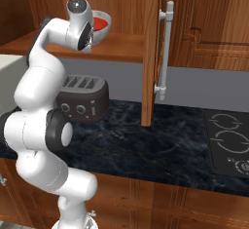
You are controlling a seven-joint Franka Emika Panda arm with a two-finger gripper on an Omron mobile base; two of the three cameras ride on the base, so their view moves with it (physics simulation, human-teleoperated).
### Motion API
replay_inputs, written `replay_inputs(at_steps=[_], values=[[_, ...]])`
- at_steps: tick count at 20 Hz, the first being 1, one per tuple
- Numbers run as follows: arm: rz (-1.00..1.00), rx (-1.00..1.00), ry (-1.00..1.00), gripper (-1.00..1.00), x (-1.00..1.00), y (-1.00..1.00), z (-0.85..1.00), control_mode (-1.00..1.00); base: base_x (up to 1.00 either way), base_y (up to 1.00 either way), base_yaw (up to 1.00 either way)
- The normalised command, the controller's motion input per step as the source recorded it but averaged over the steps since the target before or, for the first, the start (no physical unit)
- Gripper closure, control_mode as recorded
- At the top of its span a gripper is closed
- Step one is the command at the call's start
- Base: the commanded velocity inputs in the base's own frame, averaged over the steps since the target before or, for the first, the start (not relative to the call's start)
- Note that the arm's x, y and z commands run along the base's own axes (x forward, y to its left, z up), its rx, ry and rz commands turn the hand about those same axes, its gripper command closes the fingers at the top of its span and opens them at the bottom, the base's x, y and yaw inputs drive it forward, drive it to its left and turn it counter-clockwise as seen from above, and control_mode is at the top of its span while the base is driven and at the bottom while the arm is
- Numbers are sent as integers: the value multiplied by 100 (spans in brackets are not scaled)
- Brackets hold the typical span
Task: Pick up the bowls on the counter and stack them on top of one another in the open cabinet. Place the smaller bowl on top of the larger bowl.
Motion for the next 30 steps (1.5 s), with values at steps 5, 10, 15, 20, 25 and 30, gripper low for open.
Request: replay_inputs(at_steps=[5, 10, 15, 20, 25, 30], values=[[-1, 0, 1, 100, 12, 0, -3, -100, 0, 0, 0], [-1, 0, 0, 100, 10, 1, -6, -100, 0, 0, 0], [0, 0, 0, 100, 7, 2, -9, -100, 0, 0, 0], [-1, 0, -1, 100, 2, 0, -7, -100, 0, 0, 0], [0, 0, -1, 100, 0, 4, -2, -100, 0, 0, 0], [0, 0, 0, 100, 0, 6, 0, -100, 0, 0, 0]])
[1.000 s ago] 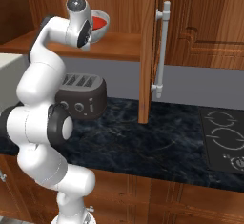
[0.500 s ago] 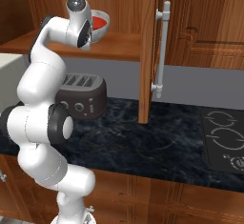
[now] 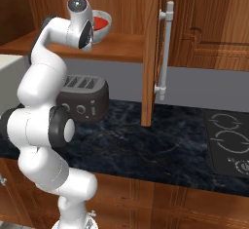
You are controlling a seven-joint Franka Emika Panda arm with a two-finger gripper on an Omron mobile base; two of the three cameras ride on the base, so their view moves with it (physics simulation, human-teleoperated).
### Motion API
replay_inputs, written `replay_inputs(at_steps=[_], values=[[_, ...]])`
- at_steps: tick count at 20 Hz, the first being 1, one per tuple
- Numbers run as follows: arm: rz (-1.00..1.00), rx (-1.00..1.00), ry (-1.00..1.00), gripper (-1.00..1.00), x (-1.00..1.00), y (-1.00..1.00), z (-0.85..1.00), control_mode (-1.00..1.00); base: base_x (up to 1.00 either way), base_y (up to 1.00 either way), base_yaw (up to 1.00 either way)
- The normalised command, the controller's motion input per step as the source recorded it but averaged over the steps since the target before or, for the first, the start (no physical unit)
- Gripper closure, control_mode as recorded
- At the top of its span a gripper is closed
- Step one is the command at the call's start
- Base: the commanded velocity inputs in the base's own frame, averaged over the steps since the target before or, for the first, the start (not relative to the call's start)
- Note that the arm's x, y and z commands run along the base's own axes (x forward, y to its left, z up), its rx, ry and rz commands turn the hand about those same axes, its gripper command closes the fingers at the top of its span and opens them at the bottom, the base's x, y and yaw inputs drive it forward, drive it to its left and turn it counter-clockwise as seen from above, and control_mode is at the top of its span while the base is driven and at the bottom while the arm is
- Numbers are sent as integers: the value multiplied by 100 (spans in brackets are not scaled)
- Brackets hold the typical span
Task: Pick up the bowls on the counter and stack them on top of one another in the open cabinet. Place the smaller bowl on top of the larger bowl.
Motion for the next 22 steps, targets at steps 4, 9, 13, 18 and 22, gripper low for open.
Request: replay_inputs(at_steps=[4, 9, 13, 18, 22], values=[[0, 0, 0, 100, 1, 6, 0, -100, 0, 0, 0], [0, 0, 0, 100, 3, 7, 0, -100, 0, 0, 0], [0, 0, 0, 100, 3, 3, 0, -100, 0, 0, 0], [0, 0, 0, -100, 3, 0, 0, -100, 0, 0, 0], [0, 0, 0, -100, 0, 0, 0, -100, 0, 0, 0]])
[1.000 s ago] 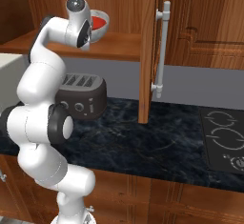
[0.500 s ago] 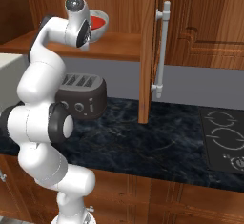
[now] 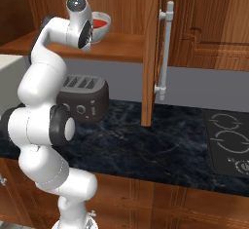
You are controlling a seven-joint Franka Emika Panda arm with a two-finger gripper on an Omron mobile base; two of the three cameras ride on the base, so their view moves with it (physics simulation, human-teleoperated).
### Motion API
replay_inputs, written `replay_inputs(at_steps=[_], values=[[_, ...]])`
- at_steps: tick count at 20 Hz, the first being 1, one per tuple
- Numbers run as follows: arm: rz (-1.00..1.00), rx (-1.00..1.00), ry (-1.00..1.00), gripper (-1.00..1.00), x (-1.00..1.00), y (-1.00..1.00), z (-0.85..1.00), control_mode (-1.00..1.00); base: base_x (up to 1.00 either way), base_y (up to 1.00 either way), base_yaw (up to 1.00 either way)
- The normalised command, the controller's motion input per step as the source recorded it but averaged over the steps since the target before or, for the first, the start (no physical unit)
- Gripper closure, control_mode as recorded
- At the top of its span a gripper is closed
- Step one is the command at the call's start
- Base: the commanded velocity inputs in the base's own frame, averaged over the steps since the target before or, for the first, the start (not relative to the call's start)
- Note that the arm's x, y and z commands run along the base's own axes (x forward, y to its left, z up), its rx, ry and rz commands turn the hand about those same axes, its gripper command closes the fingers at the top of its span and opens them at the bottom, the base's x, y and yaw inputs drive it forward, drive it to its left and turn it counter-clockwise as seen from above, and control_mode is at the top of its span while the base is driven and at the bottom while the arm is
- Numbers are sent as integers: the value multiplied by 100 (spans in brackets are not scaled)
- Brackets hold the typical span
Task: Pick up the bowls on the counter and stack them on top of one another in the open cabinet. Place the smaller bowl on top of the larger bowl.
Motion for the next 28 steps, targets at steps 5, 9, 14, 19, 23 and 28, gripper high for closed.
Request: replay_inputs(at_steps=[5, 9, 14, 19, 23, 28], values=[[0, 0, 0, -100, 0, 0, -1, -100, 0, 0, 0], [0, 0, -3, -100, 2, 0, -10, -100, 0, 0, 0], [0, 0, -3, -100, 16, 0, -12, -100, 0, 0, 0], [0, 0, 0, -100, 31, 0, -1, -100, 0, 0, 0], [0, 0, 0, -100, 26, 0, 0, -100, 0, 0, 0], [-1, 0, 0, -100, 16, 0, 5, -100, 0, 0, 0]])
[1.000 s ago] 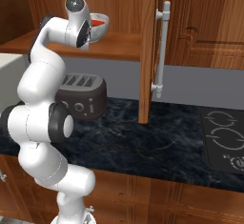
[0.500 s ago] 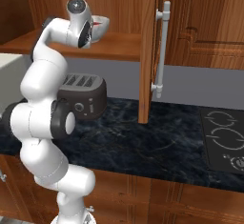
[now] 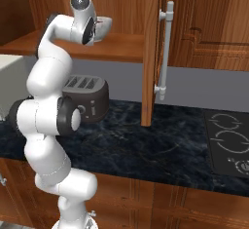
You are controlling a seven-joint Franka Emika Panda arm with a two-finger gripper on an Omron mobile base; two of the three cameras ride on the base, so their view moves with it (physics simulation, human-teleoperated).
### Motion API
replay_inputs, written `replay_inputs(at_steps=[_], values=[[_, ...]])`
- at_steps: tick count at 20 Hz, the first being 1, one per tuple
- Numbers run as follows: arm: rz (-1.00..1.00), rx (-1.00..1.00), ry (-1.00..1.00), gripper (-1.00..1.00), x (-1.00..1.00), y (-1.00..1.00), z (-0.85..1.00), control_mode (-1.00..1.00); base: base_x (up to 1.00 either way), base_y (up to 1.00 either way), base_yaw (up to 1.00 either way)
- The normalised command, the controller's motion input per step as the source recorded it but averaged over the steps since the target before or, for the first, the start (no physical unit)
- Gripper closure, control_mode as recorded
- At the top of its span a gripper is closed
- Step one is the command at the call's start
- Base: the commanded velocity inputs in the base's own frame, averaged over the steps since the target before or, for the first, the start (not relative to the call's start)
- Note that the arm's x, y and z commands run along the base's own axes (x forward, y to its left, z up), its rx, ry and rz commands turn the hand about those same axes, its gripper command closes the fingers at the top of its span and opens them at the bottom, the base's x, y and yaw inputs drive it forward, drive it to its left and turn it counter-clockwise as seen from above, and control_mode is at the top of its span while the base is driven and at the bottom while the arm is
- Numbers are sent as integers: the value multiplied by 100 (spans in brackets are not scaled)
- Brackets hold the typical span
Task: Pick up the bowls on the counter and stack them on top of one another in the open cabinet. Place the smaller bowl on top of the larger bowl.
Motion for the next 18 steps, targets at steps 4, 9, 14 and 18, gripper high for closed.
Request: replay_inputs(at_steps=[4, 9, 14, 18], values=[[-2, 0, -2, -100, 3, 0, 16, -100, 0, 0, 0], [-2, 0, -7, -100, -2, 0, 19, -100, 0, 0, 0], [0, 0, -8, -100, -24, 0, 14, -100, 0, 0, 0], [0, 0, -7, -100, -41, 0, 4, -100, 0, 0, 0]])
